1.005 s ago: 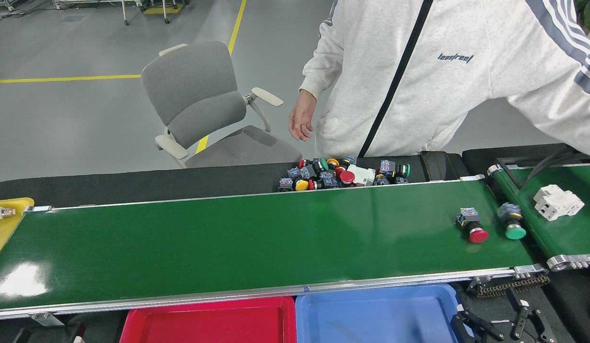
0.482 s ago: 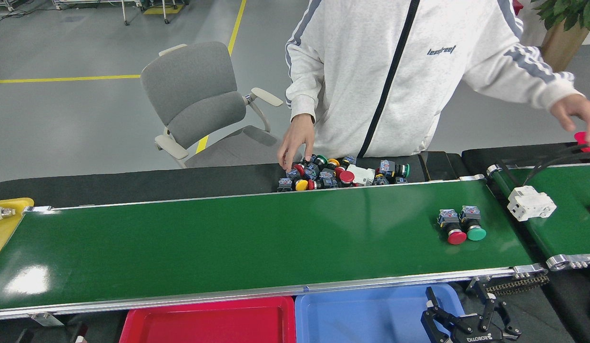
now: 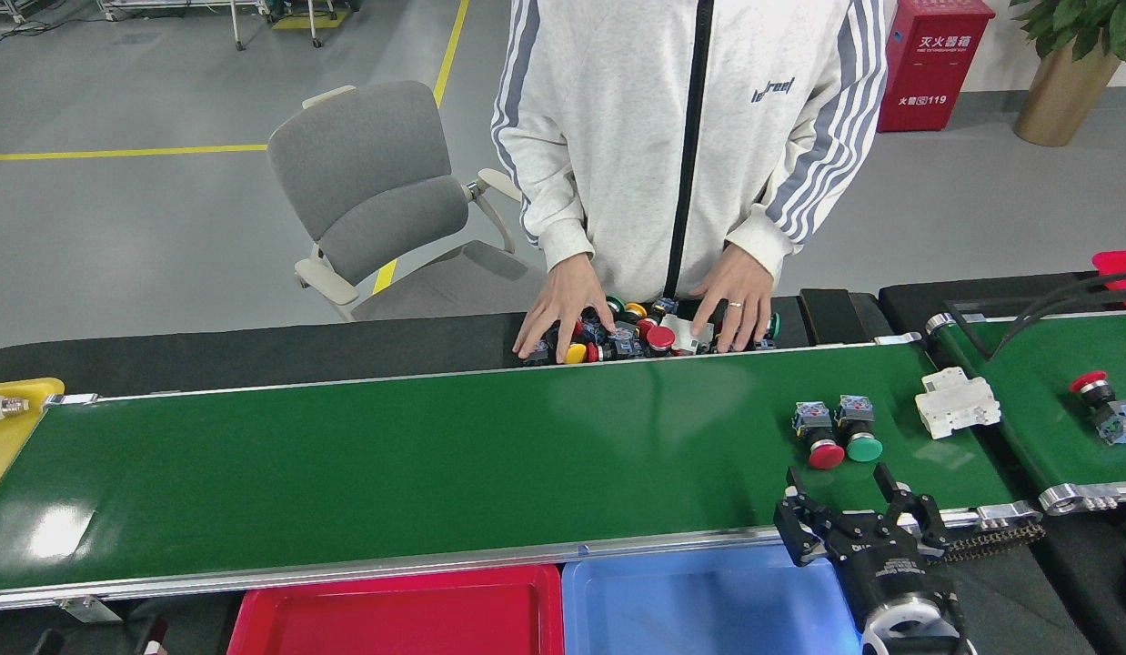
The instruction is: Pick switch part from conveyor to tray
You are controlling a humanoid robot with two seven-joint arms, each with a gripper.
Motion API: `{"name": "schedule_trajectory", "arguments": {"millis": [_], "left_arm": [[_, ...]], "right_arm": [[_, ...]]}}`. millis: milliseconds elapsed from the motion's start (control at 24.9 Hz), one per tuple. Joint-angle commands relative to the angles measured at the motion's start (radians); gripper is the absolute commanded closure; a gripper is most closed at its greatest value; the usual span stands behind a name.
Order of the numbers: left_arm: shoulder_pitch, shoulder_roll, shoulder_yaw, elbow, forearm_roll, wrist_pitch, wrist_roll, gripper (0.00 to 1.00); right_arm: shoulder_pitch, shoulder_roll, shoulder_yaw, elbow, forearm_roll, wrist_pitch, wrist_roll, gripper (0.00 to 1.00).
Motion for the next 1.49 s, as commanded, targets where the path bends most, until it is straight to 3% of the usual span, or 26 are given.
{"name": "schedule_trajectory", "arguments": {"millis": [0, 281, 724, 1085, 1126, 1246, 1447], "left_arm": [[0.0, -0.001, 0.003, -0.011, 0.002, 0.0, 0.009, 0.0], [0.0, 0.001, -0.005, -0.011, 0.002, -0.001, 0.008, 0.0], [0.0, 0.003, -0.008, -0.004, 0.002, -0.001, 0.008, 0.0], [-0.004, 0.004, -0.014, -0.002, -0.001, -0.001, 0.006, 0.0], [-0.007, 0.003, -0.014, -0.002, -0.003, -0.001, 0.006, 0.0], [-0.007, 0.003, -0.022, -0.002, -0.004, -0.001, 0.004, 0.0], [-0.009, 0.004, -0.029, -0.002, -0.006, -0.001, 0.004, 0.0]], "right_arm": [[-0.039, 0.0, 0.02, 0.027, 0.001, 0.038, 0.016, 0.01], [-0.107, 0.003, 0.046, 0.119, -0.003, 0.071, 0.017, 0.01], [-0.157, 0.012, 0.066, 0.168, -0.007, 0.07, 0.017, 0.01], [-0.308, 0.032, 0.086, 0.363, -0.006, 0.085, 0.016, 0.01], [-0.322, 0.029, 0.101, 0.384, -0.004, 0.084, 0.016, 0.05], [-0.331, 0.001, 0.175, 0.395, -0.004, 0.082, 0.014, 0.34], [-0.311, -0.037, 0.224, 0.375, -0.01, 0.05, 0.0, 0.65]]}}
